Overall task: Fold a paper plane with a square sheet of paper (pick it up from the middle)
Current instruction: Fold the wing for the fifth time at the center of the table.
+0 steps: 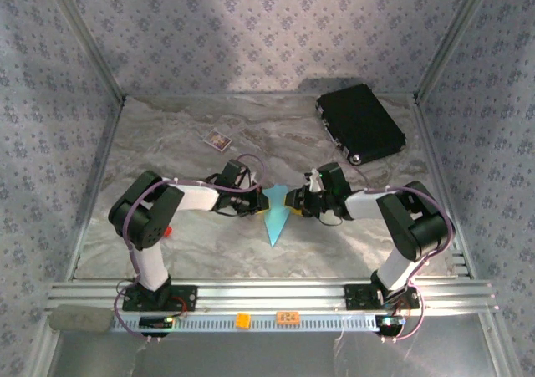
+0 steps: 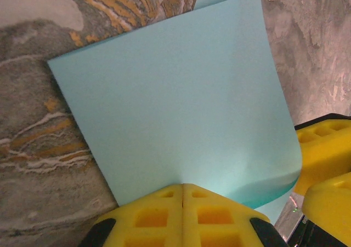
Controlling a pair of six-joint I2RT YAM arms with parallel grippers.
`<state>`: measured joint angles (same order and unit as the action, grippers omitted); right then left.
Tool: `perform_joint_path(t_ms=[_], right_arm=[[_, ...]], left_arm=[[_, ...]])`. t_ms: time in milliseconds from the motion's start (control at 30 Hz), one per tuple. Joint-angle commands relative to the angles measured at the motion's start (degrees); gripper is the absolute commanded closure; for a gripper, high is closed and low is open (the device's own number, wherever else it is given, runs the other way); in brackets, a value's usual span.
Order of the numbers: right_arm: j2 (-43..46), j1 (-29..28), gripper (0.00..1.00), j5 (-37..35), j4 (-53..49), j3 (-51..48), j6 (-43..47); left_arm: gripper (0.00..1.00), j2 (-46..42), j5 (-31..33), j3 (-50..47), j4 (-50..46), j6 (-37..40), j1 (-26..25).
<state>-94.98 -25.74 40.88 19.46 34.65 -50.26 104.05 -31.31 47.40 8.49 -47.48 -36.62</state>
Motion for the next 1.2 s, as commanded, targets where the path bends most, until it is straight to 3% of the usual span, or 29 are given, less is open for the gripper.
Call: perform_joint_path(t_ms=[0,833,1033,1167], right_arm=[[-1.5,0.4,0.66,1.2,-3.6,1.8,2.6],[-4.8,2.8,0.65,5.3,-9.1,5.8,12.1],[-4.9,3.1,0.72,5.6,-9.8,6.0,12.5],[-3.2,2.8,0.85,4.7,-9.0,4.3,11.1]], left_arm=[[1.00,0.6,-0.6,-0.3,0.3,-0.2,0.3],[1.00,0.6,-0.4,-0.3,0.4,-0.2,0.3],[1.00,0.1,-0.3,-0.5,0.5,-0.3,0.4],[1.00,-1.6,-0.2,0.0,0.3,-0.4,0.4]])
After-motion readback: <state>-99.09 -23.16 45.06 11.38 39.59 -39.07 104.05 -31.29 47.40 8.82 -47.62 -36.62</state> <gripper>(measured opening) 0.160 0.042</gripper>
